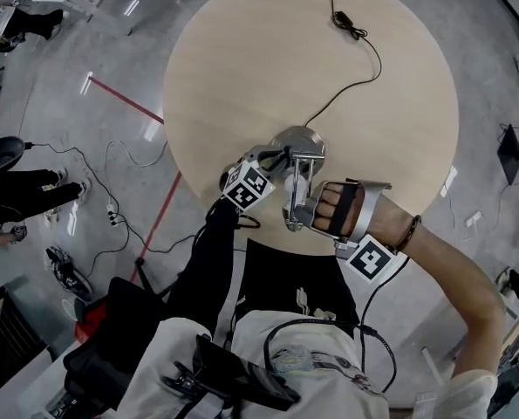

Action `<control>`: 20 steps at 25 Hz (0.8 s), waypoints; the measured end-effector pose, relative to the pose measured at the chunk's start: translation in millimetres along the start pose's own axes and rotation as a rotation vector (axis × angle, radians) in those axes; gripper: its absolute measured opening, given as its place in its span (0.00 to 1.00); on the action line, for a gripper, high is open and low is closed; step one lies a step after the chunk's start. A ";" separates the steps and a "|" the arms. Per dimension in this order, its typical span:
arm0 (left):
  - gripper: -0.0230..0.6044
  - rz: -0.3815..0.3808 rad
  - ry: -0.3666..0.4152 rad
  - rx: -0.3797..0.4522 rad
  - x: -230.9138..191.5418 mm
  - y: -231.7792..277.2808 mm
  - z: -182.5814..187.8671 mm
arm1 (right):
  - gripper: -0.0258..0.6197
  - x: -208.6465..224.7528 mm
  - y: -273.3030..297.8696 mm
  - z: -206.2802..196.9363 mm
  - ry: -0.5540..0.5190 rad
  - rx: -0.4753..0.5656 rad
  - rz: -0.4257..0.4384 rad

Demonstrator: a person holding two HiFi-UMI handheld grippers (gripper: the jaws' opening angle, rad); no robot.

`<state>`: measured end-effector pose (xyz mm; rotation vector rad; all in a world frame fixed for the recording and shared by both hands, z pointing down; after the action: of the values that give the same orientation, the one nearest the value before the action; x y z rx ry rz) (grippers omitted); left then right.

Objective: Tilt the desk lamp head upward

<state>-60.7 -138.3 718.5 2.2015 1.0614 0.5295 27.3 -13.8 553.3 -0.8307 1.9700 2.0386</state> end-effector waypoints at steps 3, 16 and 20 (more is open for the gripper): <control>0.13 0.003 0.000 0.000 -0.1 1.6 -1.4 | 0.22 0.1 2.4 -0.8 0.002 0.015 -0.022; 0.13 0.026 -0.021 -0.022 0.4 0.0 3.7 | 0.22 9.2 -16.4 -5.1 0.235 0.232 0.027; 0.13 0.026 -0.020 -0.031 -0.3 0.4 2.5 | 0.22 16.9 -27.0 -5.9 0.313 0.319 0.047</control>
<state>-59.2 -139.7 717.0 2.1918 1.0089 0.5311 28.4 -20.9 521.7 -1.0864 2.4158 1.6270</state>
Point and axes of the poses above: the fingertips, and each gripper's own axes: y forward along the fingers, x to its right, z out of its top, the point moved 5 cm from there along -y, backward along the fingers, and after that the axes turned 12 degrees about z, right-handed, at the moved point
